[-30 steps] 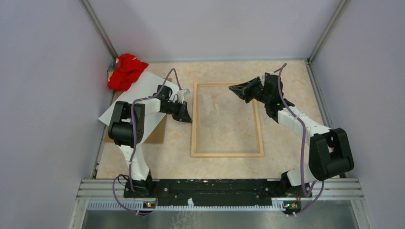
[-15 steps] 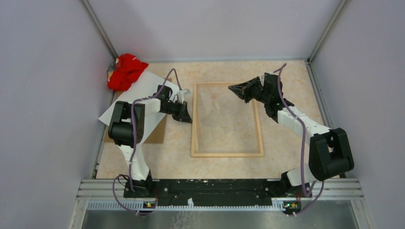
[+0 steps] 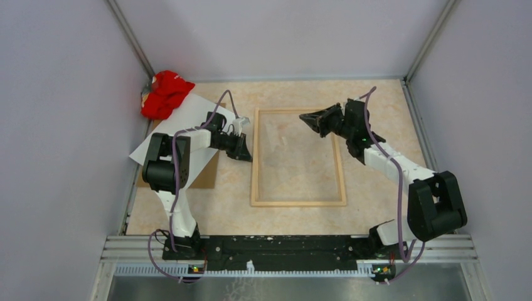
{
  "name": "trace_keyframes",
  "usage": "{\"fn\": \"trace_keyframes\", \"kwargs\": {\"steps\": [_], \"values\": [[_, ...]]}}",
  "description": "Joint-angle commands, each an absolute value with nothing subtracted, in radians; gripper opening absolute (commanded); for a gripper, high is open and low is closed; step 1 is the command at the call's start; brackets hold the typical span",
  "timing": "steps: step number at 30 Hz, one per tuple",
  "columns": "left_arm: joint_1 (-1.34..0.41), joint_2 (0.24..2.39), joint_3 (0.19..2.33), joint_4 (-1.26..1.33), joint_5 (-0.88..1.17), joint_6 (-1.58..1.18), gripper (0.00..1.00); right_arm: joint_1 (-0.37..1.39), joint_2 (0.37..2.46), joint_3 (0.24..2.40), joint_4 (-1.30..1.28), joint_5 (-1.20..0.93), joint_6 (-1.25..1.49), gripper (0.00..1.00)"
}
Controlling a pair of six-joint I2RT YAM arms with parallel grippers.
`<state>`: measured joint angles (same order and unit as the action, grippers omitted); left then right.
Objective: Put the photo into the frame
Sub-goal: Place the photo frame item in the photo frame.
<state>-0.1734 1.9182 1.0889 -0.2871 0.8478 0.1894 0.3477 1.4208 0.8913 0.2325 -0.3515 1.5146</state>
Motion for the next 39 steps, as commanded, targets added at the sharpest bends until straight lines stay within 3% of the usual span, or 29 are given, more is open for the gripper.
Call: {"fn": "trace_keyframes", "kwargs": {"steps": [1, 22, 39], "values": [[-0.183, 1.911, 1.075, -0.27, 0.856, 0.22, 0.18, 0.382, 1.369, 0.896, 0.257, -0.324, 1.548, 0.0], [-0.183, 1.91, 1.068, -0.268, 0.86, 0.223, 0.17, 0.419, 1.435, 1.013, 0.252, -0.316, 1.575, 0.0], [-0.183, 1.907, 1.065, -0.268, 0.865, 0.224, 0.17, 0.42, 1.406, 0.967, 0.253, -0.299, 1.541, 0.0]]}}
